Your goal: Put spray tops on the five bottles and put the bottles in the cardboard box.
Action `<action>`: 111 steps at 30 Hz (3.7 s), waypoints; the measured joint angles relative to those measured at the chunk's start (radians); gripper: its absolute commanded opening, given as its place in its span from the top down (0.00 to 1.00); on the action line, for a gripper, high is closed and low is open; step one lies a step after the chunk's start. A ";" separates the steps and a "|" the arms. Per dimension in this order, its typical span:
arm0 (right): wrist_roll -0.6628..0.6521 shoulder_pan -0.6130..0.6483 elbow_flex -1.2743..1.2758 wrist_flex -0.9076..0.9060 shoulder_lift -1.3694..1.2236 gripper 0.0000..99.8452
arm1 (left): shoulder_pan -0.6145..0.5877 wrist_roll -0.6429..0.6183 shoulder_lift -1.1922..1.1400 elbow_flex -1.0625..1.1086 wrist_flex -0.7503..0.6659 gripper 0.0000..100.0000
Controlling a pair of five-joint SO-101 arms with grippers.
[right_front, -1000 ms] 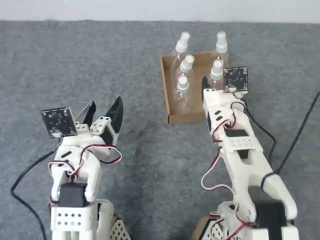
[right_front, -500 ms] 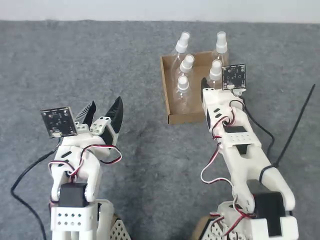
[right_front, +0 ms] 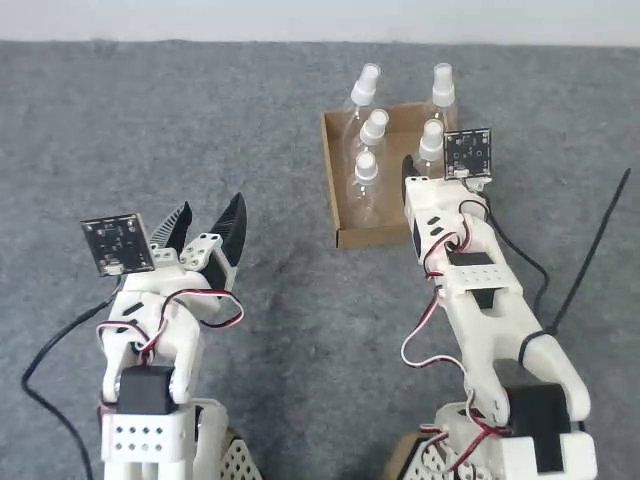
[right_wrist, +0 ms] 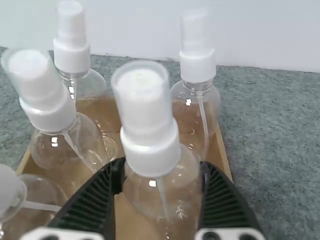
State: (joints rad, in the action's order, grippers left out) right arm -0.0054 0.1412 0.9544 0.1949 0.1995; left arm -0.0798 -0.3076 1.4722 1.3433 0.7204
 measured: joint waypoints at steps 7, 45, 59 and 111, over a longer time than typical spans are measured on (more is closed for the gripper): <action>0.000 0.000 0.000 0.000 0.000 0.94 | 0.000 0.000 0.000 0.000 0.000 0.76; 0.000 0.000 0.000 0.000 0.000 0.70 | 0.000 0.000 0.000 0.000 0.000 0.76; 0.000 0.000 -0.072 -0.149 0.000 0.70 | 0.000 0.000 0.000 0.000 0.000 0.76; 0.000 0.002 -0.072 -0.664 0.439 0.83 | 0.000 0.000 0.000 0.000 0.000 0.76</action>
State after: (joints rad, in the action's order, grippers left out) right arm -0.0054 0.1427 0.8823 -0.4695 0.6383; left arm -0.0798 -0.3076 1.4722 1.3433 0.7204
